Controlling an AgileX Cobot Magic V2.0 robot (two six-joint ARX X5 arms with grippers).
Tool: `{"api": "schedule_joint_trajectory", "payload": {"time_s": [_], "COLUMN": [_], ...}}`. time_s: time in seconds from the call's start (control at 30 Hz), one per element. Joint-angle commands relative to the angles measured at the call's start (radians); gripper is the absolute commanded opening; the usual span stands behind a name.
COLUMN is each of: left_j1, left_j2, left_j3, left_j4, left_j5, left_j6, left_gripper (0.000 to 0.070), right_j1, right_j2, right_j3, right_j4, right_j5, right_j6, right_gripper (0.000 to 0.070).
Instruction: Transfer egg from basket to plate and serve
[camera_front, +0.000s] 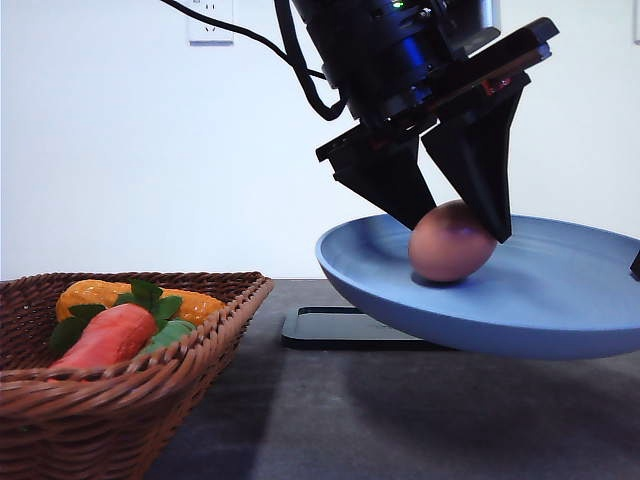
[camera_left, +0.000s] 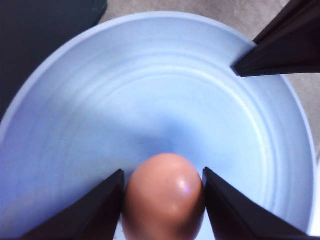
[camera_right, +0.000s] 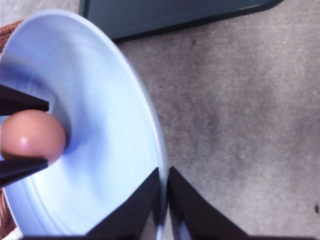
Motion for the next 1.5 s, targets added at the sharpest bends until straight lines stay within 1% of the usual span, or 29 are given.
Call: {"api": "schedule_joint_trajectory", "payload": {"time_s": [0.0,0.07,0.1,0.23,0.3,0.5,0.63,0.8,0.93,1.0,1.1,1.2,1.37,1.47], "left_j1": [-0.012,-0.013,-0.013,-0.013,-0.013,-0.013,-0.009,0.007,0.036,0.056,0.088,0.123,0.174,0.199], "left_j2": [0.022,0.022,0.022,0.022,0.022,0.019,-0.006,-0.079,-0.158,-0.203,-0.275,-0.352,-0.488,-0.568], "left_j3": [0.017,0.017,0.017,0.017,0.017,0.034,0.076,0.11,0.111,0.111,0.111,0.111,0.111,0.111], "left_j4": [0.004,0.004,0.004,0.007,0.007,-0.01,-0.065,-0.129,-0.162,-0.188,-0.23,-0.276,-0.352,-0.387], "left_j5": [-0.008,-0.007,-0.007,-0.007,-0.007,-0.007,-0.007,-0.011,-0.026,-0.035,-0.063,-0.09,-0.196,-0.243], "left_j6": [0.008,0.007,0.007,0.007,0.007,0.002,0.003,0.005,0.007,0.007,0.01,0.009,0.01,0.009], "left_gripper": [0.0309,0.0318,0.0339,0.047,0.0497,0.0499,0.0494,0.0494,0.0494,0.0493,0.0493,0.0493,0.0493,0.0493], "right_j1": [0.004,0.004,0.004,0.004,0.004,0.003,0.003,0.002,0.002,0.001,-0.008,-0.018,-0.019,-0.019], "right_j2": [0.006,0.006,0.006,0.006,0.006,0.007,0.025,0.1,0.188,0.243,0.33,0.424,0.61,0.727], "right_j3": [0.006,0.006,0.006,0.006,0.006,0.006,0.006,0.02,0.063,0.101,0.169,0.246,0.414,0.527], "right_j4": [0.008,0.001,-0.003,-0.014,-0.014,-0.035,-0.071,-0.088,-0.087,-0.087,-0.076,-0.041,-0.012,-0.009], "right_j5": [-0.015,-0.015,-0.015,-0.014,-0.014,-0.014,-0.026,-0.054,-0.058,-0.049,-0.021,-0.012,-0.005,-0.006], "right_j6": [0.011,0.011,0.011,0.01,0.01,0.011,0.011,0.007,-0.023,-0.05,-0.065,-0.072,-0.077,-0.076], "right_gripper": [0.0,0.0,0.0,0.0,0.0,0.0,0.0,0.0,0.0,0.0,0.0,0.0,0.0,0.0]}}
